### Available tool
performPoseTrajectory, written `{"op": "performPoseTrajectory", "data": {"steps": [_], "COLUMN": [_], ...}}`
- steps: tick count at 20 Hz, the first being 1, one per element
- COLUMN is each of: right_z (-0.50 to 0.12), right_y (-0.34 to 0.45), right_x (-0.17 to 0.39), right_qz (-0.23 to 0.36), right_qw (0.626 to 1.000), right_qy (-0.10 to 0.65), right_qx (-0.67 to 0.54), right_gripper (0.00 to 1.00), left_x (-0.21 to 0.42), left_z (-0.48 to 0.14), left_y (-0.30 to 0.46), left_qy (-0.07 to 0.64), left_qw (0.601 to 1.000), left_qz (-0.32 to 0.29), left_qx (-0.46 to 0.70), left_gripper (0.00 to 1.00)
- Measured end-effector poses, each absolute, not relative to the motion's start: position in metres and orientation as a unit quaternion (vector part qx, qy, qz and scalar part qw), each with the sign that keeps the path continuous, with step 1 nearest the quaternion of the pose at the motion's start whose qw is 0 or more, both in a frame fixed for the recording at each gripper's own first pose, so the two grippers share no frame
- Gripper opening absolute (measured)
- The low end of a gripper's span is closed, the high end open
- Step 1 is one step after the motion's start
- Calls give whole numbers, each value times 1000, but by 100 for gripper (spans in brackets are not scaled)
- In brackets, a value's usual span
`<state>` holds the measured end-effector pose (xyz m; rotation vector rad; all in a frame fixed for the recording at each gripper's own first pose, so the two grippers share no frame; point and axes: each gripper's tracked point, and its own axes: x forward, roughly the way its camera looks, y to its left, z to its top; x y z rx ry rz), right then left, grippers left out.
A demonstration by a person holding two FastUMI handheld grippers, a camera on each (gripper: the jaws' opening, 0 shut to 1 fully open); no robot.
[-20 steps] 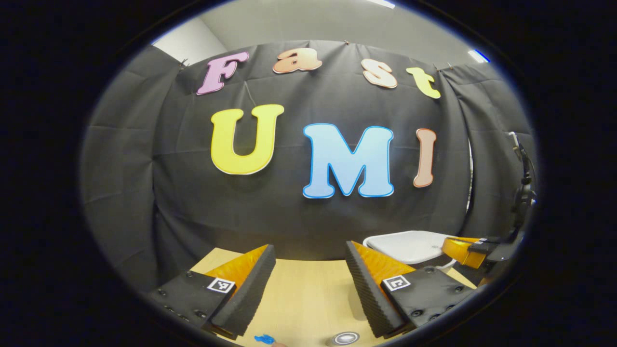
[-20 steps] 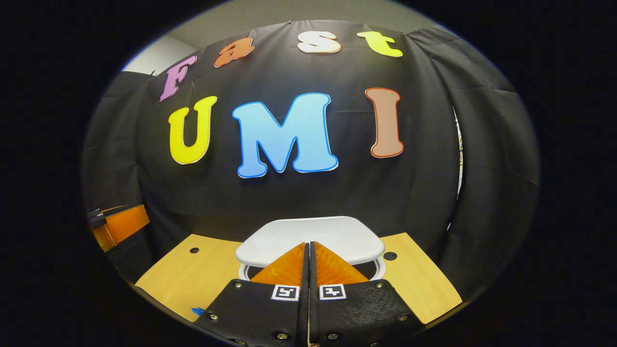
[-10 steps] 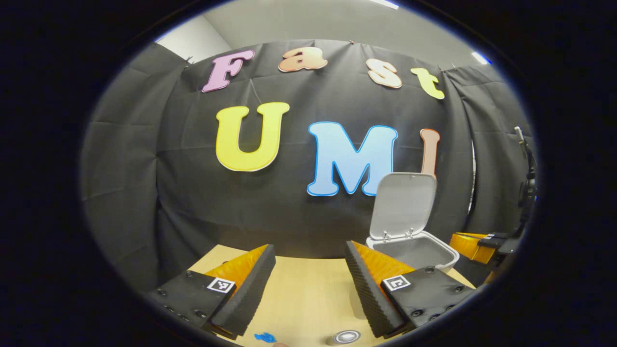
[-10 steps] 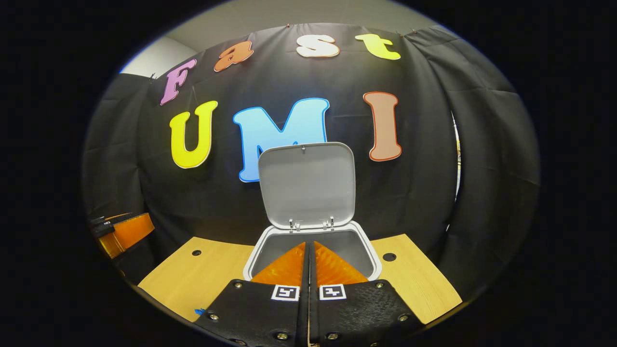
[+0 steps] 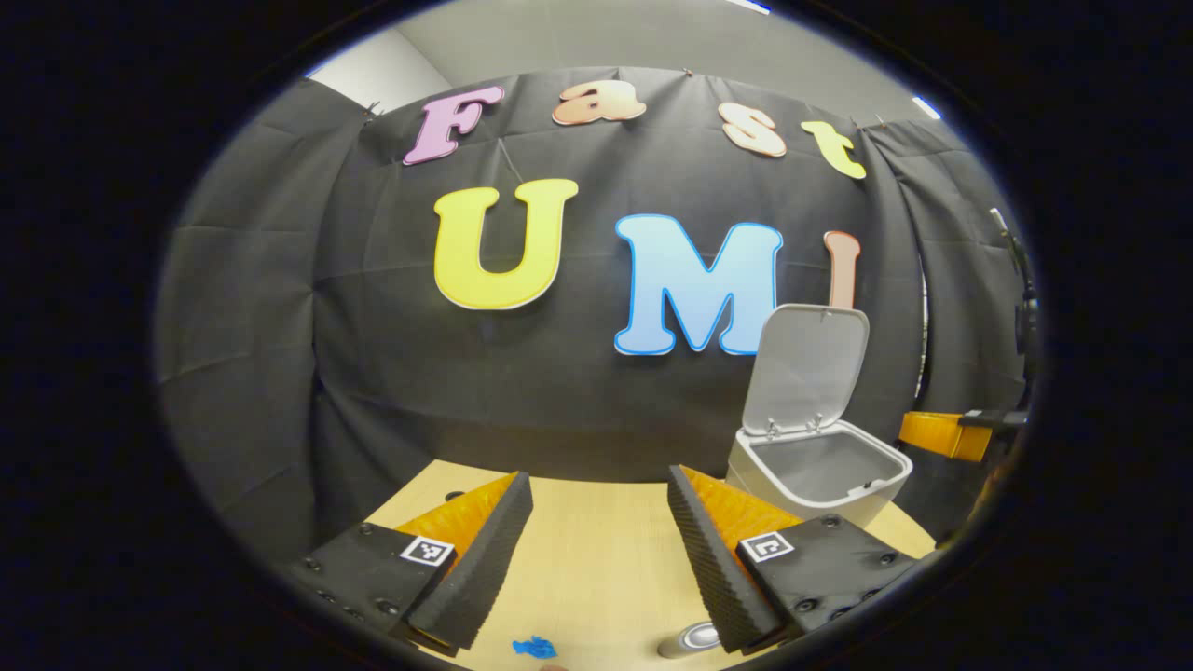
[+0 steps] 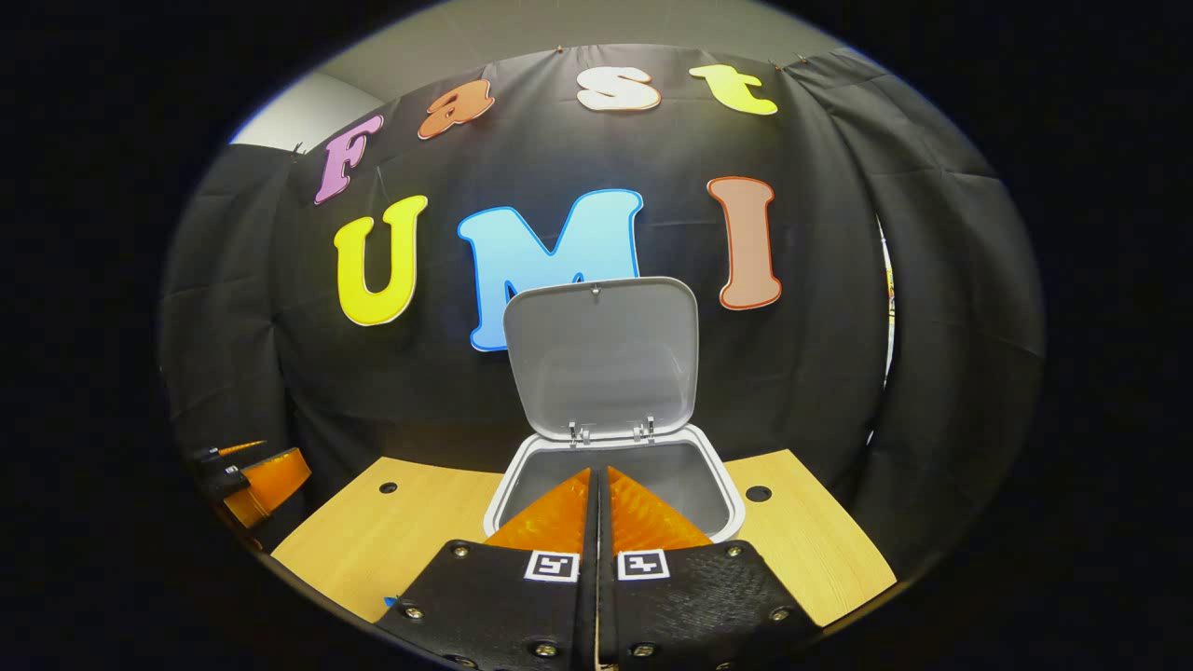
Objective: Press the lid of the desktop garbage bin to open it, pick up the crumpled paper on the desktop and throw it into the bin, then pick up the pop can on the desktop and drop it into the bin, and finally close the garbage bin lid.
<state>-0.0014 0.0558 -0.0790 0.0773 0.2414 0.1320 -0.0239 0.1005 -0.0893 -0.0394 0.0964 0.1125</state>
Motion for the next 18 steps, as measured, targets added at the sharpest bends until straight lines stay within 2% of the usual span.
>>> {"op": "performPoseTrajectory", "data": {"steps": [18], "right_z": [-110], "right_y": [53], "right_x": [-21], "right_qz": [63], "right_qw": [983], "right_qy": [174], "right_qx": [-6], "right_gripper": [1], "left_x": [-83], "left_z": [-322], "left_y": [162], "left_qy": [225], "left_qw": [971], "left_qz": [79], "left_qx": [-14], "left_gripper": [96]}}
